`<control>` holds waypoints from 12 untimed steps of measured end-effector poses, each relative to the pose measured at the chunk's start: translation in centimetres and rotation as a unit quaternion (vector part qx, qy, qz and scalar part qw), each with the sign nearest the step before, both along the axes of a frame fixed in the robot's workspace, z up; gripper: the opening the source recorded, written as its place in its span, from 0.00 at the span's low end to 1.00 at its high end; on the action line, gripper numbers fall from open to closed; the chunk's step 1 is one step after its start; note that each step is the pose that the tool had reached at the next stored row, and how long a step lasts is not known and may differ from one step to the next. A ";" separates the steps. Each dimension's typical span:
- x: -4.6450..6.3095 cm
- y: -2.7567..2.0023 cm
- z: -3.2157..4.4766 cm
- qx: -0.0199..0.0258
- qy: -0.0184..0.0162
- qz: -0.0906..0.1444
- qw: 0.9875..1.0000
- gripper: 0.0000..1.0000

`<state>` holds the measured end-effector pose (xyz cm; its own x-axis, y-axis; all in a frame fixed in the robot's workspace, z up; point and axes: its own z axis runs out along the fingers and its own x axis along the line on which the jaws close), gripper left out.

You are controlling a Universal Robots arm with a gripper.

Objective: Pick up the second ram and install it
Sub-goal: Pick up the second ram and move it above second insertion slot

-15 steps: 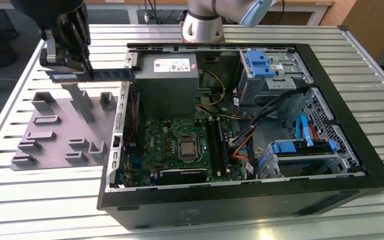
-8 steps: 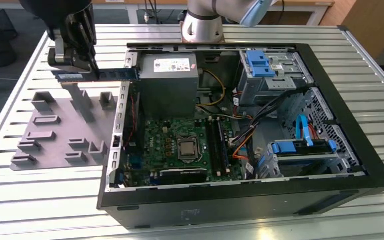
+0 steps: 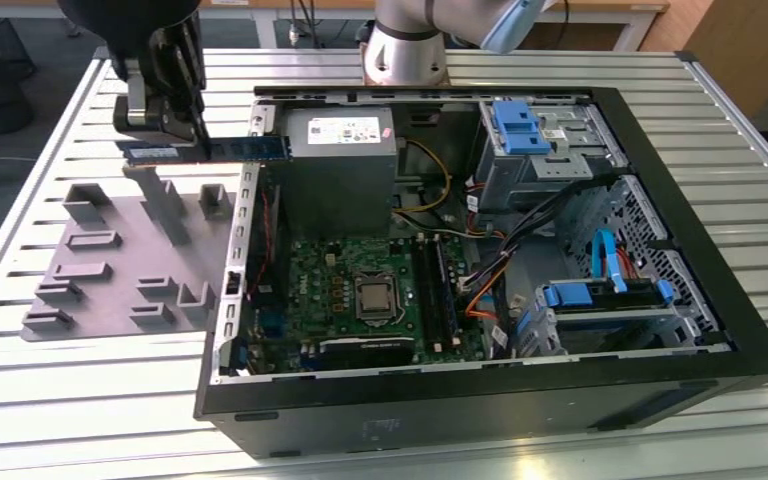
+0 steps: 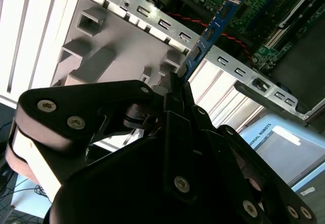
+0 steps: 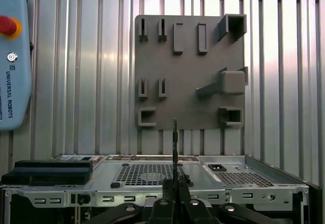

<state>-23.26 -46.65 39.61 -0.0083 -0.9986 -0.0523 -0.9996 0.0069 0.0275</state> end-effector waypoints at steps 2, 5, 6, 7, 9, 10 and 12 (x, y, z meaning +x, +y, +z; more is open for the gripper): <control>0.2 0.00 0.01 0.000 0.000 0.000 1.000 0.14; 0.4 0.00 0.00 0.000 0.000 0.000 1.000 0.14; 0.5 0.00 0.00 0.000 0.000 0.000 1.000 0.14; 0.6 0.00 0.00 0.000 0.000 0.000 1.000 0.14; 0.8 0.00 0.01 0.000 0.000 0.000 1.000 0.14; 0.9 0.00 0.00 0.000 0.000 0.000 1.000 0.14; 1.1 0.00 0.00 0.000 0.000 0.000 1.000 0.14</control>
<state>-22.19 -46.65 39.61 -0.0084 -0.9986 -0.0522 -0.9996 0.0070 0.0275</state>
